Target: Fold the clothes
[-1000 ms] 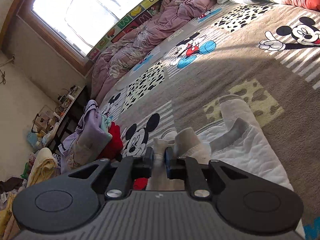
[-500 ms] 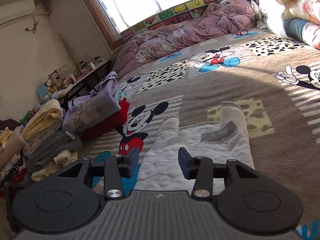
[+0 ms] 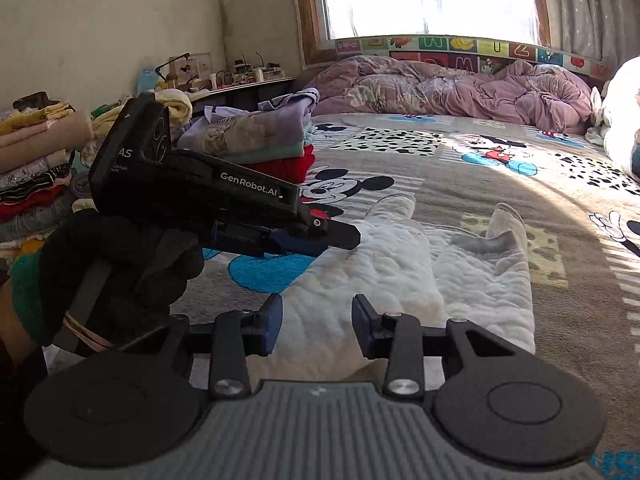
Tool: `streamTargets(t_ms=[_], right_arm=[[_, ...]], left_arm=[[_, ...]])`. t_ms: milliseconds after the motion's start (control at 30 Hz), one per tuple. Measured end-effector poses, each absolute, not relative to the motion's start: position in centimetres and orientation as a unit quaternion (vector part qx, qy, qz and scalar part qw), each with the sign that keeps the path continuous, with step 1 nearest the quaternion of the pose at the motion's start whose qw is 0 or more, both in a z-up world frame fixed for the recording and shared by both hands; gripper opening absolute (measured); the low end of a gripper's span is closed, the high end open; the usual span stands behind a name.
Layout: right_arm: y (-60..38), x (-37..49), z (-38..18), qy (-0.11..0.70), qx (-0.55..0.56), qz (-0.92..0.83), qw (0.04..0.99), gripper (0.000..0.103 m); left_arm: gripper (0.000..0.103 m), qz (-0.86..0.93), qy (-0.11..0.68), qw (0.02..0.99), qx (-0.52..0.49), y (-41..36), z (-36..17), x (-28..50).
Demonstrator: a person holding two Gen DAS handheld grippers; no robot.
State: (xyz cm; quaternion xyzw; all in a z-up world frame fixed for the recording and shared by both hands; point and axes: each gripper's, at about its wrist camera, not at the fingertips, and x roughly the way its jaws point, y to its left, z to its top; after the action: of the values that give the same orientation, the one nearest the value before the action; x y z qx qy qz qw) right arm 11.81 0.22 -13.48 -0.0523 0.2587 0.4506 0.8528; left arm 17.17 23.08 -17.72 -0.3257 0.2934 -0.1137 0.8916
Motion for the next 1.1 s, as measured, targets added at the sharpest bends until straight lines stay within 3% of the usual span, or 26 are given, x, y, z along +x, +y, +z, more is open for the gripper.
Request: streamTargets(t_ms=[333,567,633,667,700,733,767,867,1100], right_arm=[[2.4,8.9,-16.0,0.25,-0.15,0.477,0.829,0.04],[2.0,8.9,-15.8,0.252,-0.096,0.475,0.838,0.041],[1.5,8.8,-14.9,0.243,-0.091,0.472,0.843,0.041],[1.2,8.8,-14.5,0.237,-0.09,0.469,0.846,0.041],[0.9,8.9,-14.1,0.232,-0.09,0.465,0.849,0.041],[0.7,9.0,-13.7,0.227,-0.091,0.461,0.853,0.042],[0.7,9.5,-13.5,0.223,-0.097,0.453,0.858,0.042],[0.8,10.9,-13.7,0.226,-0.109,0.439,0.863,0.047],[2.0,12.0,-15.5,0.24,-0.134,0.433,0.858,0.05]], left_arm=[[0.015,-0.091,0.285,0.897,-0.327,24.4,-18.6,17.4],[0.018,-0.078,0.299,0.889,-0.337,24.1,-19.3,18.1],[0.029,-0.083,0.295,0.882,-0.357,24.5,-19.5,18.1],[0.043,-0.088,0.291,0.879,-0.368,24.6,-19.5,18.1],[0.051,-0.093,0.286,0.876,-0.378,24.7,-19.6,18.1],[0.051,-0.099,0.281,0.873,-0.386,24.7,-19.6,18.2],[0.049,-0.103,0.279,0.874,-0.385,24.5,-19.6,18.3],[0.006,-0.11,0.273,0.893,-0.339,23.3,-19.1,18.4],[0.006,-0.068,0.244,0.927,-0.278,23.0,-18.8,18.2]])
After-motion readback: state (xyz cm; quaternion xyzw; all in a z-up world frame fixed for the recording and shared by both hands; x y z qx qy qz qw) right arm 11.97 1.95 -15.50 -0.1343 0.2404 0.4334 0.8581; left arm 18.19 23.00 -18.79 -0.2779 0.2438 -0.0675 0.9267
